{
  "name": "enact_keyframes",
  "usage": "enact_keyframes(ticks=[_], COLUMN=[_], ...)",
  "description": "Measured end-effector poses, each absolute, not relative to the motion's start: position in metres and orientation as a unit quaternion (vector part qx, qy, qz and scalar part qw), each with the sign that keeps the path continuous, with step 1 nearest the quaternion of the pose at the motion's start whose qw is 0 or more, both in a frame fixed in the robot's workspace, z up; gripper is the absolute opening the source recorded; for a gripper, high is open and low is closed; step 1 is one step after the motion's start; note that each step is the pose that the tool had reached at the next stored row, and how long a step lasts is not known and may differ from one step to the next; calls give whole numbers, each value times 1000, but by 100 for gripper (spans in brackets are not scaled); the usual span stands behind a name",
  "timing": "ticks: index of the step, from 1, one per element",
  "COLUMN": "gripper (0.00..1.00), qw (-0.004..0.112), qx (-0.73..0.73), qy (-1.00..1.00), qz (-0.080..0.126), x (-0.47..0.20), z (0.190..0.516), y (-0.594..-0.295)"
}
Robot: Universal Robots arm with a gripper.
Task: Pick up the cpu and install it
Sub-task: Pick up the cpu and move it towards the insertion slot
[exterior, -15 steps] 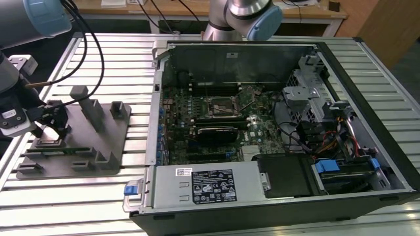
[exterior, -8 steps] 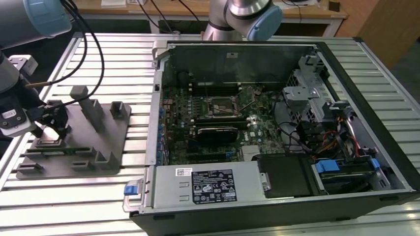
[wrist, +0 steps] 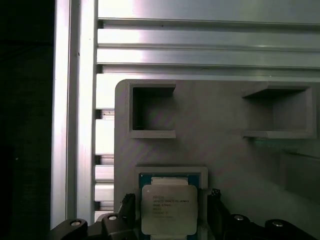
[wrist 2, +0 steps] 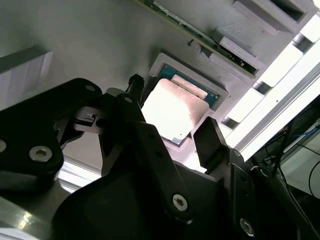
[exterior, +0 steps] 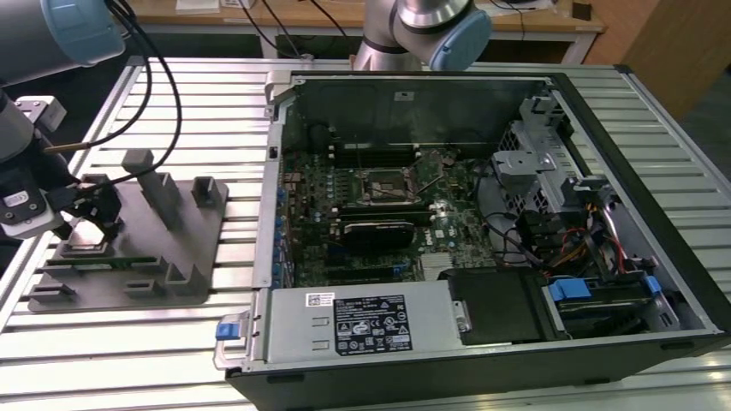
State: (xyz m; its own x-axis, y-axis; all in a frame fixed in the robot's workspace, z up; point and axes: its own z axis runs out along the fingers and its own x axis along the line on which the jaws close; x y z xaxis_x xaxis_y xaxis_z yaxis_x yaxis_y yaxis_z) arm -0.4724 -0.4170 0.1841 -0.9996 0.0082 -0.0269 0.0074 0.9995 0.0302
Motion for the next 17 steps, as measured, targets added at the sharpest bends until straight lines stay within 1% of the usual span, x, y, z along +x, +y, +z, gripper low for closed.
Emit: enact_keyframes(ticks=[14, 15, 16, 17], gripper=[67, 66, 60, 60], qw=[14, 14, 14, 13], qx=[4, 4, 4, 4], qy=[1000, 1000, 1000, 1000], qz=[15, 15, 15, 15], x=[-473, -473, -473, -473], z=[182, 182, 182, 182], y=[-417, -417, -417, -417])
